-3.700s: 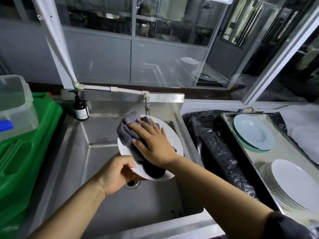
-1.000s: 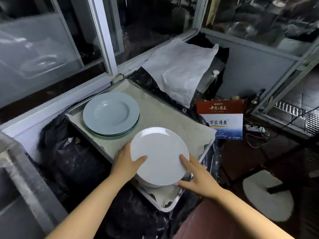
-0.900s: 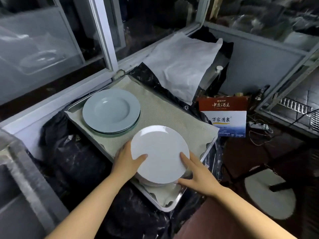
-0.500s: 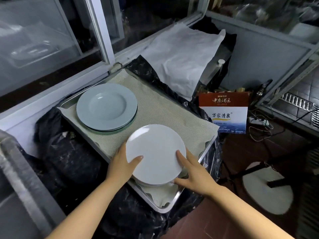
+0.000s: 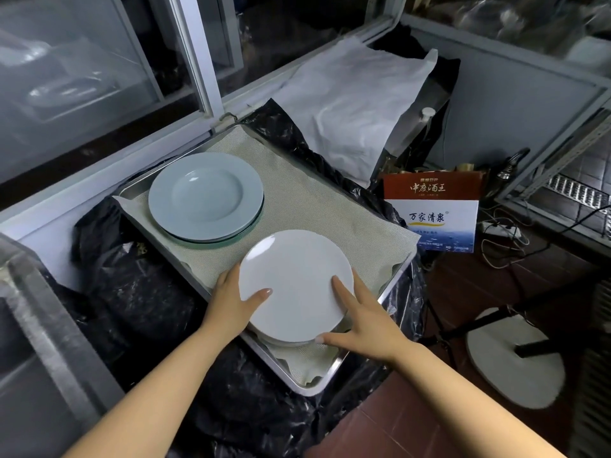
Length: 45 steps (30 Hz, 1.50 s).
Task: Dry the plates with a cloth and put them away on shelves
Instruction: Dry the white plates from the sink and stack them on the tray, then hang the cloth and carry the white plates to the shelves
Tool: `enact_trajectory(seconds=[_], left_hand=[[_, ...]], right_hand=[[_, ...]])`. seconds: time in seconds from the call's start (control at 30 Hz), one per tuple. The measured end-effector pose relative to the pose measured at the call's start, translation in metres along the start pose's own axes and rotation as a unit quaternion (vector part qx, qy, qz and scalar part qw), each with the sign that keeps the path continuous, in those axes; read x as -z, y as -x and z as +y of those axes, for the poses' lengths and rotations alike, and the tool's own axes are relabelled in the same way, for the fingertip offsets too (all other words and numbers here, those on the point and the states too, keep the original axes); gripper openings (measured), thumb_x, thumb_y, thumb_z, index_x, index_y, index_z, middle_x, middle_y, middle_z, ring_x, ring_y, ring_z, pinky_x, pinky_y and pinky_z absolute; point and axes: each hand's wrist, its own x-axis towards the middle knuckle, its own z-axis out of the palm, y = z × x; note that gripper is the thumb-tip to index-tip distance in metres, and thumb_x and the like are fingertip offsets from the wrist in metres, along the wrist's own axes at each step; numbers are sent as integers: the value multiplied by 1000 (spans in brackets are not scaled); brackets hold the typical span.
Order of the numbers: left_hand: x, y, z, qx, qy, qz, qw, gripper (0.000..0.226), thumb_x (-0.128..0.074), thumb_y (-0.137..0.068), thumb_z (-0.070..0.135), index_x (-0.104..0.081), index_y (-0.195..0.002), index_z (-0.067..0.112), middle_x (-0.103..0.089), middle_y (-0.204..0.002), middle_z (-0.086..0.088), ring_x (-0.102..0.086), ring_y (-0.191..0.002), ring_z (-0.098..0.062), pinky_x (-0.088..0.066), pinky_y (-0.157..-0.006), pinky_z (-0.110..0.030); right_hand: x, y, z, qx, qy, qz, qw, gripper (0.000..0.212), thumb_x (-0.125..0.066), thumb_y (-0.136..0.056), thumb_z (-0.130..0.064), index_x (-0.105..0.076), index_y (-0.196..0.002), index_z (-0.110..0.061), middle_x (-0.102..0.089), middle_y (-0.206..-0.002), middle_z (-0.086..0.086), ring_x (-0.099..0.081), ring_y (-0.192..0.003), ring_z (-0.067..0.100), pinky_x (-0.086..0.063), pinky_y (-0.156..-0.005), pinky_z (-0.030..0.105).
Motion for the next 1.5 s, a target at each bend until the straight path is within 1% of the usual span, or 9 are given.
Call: enact_trajectory(seconds=[0.2,0.33,0.43,0.53,0.8,1.07,1.23,1.33,1.5], left_hand=[[1,4,7,27,-31,-14,999,74,-66,-87,41,-29,-147,17,-40,-138,-10,-45,-123,-27,-44,-102,-44],[12,26,6,35,-2,-38,999,66,-54,-95,34,-22,-151,20,-37,-148,-7,-43,-131,-24,-39,-109,-43],[26,61,-4,40,-8,-30,999,62,-49,-98,37,-24,-152,20,-28,-155,1,-32,-141,-22,-31,-115,-41],[43,105,-27,41,-24,-8,999,54,-49,-99,35,-34,-149,23,-34,-151,3,-36,-138,-18,-31,-112,-34],[72,213,-131,115,-49,70,990,34,-65,-91,14,-62,-124,8,-56,-127,-4,-52,-123,-22,-32,-99,-22],[74,278,-202,239,-27,84,967,45,-69,-88,23,-57,-130,9,-57,-130,-9,-55,-119,-26,-42,-95,-32],[66,279,-217,268,48,85,958,45,-71,-86,25,-59,-127,9,-62,-124,-9,-58,-115,-24,-44,-90,-29],[64,273,-221,261,74,92,958,47,-72,-85,21,-58,-128,10,-63,-117,-7,-60,-107,-24,-45,-85,-28],[66,264,-227,249,131,84,956,29,-76,-80,25,-66,-106,16,-55,-82,9,-59,-78,-12,-38,-59,-11]], right_hand=[[6,3,-9,-33,-14,-9,999,124,-53,-59,-86,-6,-156,-25,9,-162,3,4,-149,20,0,-114,26],[3,11,-21,-25,-6,15,1000,122,-39,-59,-95,-11,-156,-26,8,-162,11,9,-150,23,-5,-119,36],[-6,20,-37,16,-17,39,999,103,-39,-73,-85,-22,-154,-24,1,-163,7,4,-149,20,-8,-118,34],[-24,29,-59,73,-33,48,996,80,-36,-88,-72,-35,-149,-21,-18,-161,7,-9,-150,20,-15,-118,32],[-107,37,-133,185,-35,-115,975,58,-52,-96,-41,-37,-149,-21,-27,-159,3,-17,-148,13,-17,-116,20],[-195,26,-199,94,6,-310,946,73,-54,-95,-45,-25,-153,-13,-35,-154,10,-34,-141,24,-29,-113,27],[-231,18,-221,24,23,-266,964,60,-64,-88,-45,-48,-139,-16,-54,-129,12,-48,-124,30,-40,-102,31],[-240,18,-224,-18,36,-209,977,41,-68,-85,-40,-60,-115,-12,-54,-110,10,-51,-112,30,-42,-89,31],[-243,25,-226,9,24,-167,986,22,-63,-89,-29,-58,-93,-8,-48,-92,3,-50,-98,26,-36,-76,29]])
